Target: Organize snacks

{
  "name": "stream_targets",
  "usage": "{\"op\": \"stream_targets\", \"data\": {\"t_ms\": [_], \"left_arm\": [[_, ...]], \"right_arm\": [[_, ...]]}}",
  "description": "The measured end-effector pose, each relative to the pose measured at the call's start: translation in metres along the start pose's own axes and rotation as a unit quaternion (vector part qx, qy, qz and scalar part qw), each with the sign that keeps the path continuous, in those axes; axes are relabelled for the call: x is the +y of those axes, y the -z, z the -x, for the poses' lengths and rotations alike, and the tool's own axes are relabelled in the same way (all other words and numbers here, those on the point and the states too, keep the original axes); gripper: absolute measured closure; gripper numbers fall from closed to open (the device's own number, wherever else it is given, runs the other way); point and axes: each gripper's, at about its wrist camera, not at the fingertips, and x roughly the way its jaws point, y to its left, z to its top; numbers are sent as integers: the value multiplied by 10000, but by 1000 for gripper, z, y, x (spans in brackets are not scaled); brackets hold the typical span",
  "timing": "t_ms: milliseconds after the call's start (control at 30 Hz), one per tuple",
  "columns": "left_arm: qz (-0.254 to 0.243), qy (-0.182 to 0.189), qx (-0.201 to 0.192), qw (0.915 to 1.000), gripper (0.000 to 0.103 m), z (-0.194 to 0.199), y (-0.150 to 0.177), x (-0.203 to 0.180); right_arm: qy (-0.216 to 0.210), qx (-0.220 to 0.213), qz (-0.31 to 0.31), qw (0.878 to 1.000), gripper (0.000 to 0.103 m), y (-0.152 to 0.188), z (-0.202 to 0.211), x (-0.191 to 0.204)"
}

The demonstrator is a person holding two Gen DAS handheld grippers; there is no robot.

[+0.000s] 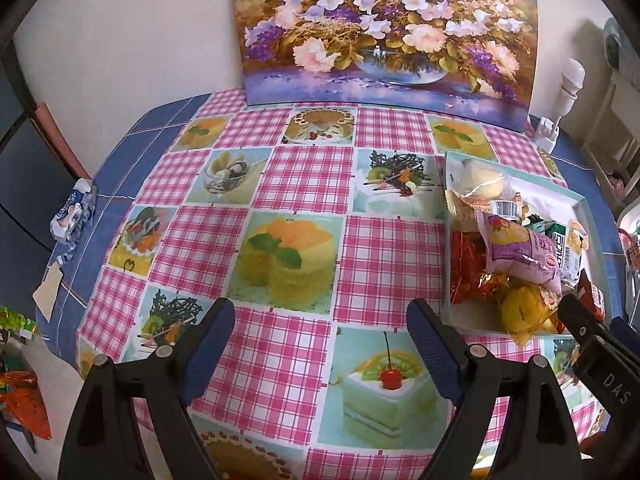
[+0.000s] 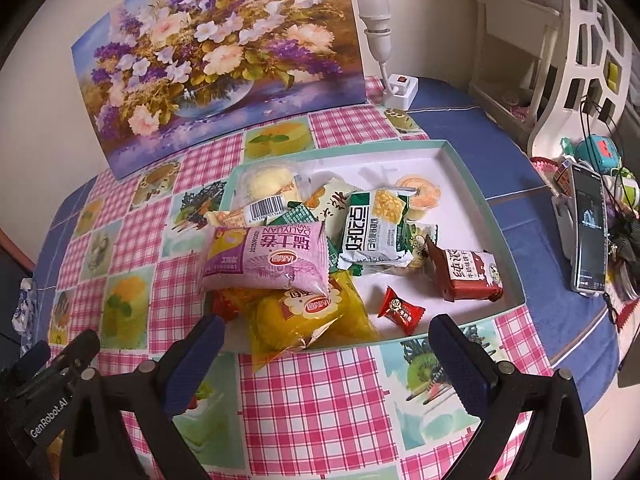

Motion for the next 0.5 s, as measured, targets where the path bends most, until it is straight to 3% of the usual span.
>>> {"op": "stream_targets", "data": {"t_ms": [500], "left_arm": [[16, -99, 139, 9999, 15, -6, -3, 4]], "right_arm": [[70, 136, 96, 9998, 0, -1, -5, 2]]}}
